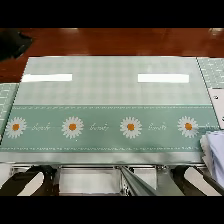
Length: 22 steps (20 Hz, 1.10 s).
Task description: Fold the shirts.
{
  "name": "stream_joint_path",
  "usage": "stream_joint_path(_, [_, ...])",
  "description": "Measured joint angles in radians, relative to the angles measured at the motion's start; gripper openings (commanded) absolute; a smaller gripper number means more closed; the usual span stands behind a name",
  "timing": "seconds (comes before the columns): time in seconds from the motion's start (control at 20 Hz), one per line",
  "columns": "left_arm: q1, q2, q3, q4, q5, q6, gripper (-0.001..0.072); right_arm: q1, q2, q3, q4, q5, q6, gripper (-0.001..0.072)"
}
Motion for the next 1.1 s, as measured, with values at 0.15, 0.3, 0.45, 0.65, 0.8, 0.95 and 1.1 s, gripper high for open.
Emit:
stream_joint_path(0.15, [-0.095, -0.097, 0.078, 0.079, -0.134, 0.012, 0.0022, 0.362, -0.102, 0.034, -0.171, -0.087, -0.03, 0.0025])
stream_joint_path(0.3, [-0.195, -0.166, -0.004, 0.208, -0.19, -0.033, 0.0023, 0.621, -0.18, -0.034, -0.461, -0.132, 0.062, 0.0025])
stream_joint_path(0.45, [-0.243, -0.219, -0.082, 0.323, -0.218, -0.075, 0.0023, 0.73, -0.222, -0.128, -0.615, -0.178, 0.131, 0.0025])
stream_joint_path(0.65, [-0.254, -0.245, -0.117, 0.381, -0.235, -0.099, 0.0023, 0.776, -0.235, -0.177, -0.707, -0.215, 0.165, 0.0025])
stream_joint_path(0.8, [-0.257, -0.251, -0.126, 0.401, -0.251, -0.108, 0.0023, 0.787, -0.237, -0.189, -0.734, -0.223, 0.174, 0.0025])
stream_joint_path(0.95, [-0.259, -0.254, -0.129, 0.411, -0.258, -0.111, 0.0024, 0.792, -0.238, -0.194, -0.746, -0.227, 0.179, 0.0025])
stream_joint_path(1.1, [-0.259, -0.255, -0.13, 0.414, -0.261, -0.111, 0.0023, 0.793, -0.238, -0.196, -0.752, -0.227, 0.18, 0.0025])
